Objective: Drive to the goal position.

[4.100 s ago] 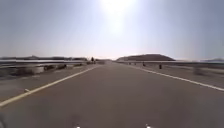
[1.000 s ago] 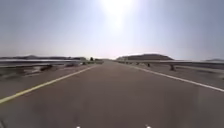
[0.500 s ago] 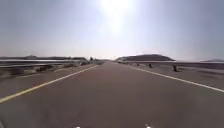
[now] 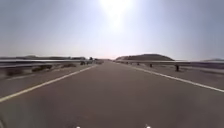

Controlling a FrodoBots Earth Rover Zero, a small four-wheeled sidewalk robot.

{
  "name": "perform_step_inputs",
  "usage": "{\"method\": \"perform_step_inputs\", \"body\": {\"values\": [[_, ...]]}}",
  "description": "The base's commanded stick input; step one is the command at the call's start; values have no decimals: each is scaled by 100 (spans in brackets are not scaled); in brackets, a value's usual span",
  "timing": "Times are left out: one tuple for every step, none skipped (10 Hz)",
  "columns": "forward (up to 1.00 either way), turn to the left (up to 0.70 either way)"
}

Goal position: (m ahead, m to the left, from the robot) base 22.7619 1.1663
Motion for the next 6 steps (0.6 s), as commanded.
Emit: {"method": "perform_step_inputs", "body": {"values": [[70, 0], [70, 0], [70, 0], [70, 0], [70, 0], [70, 0]]}}
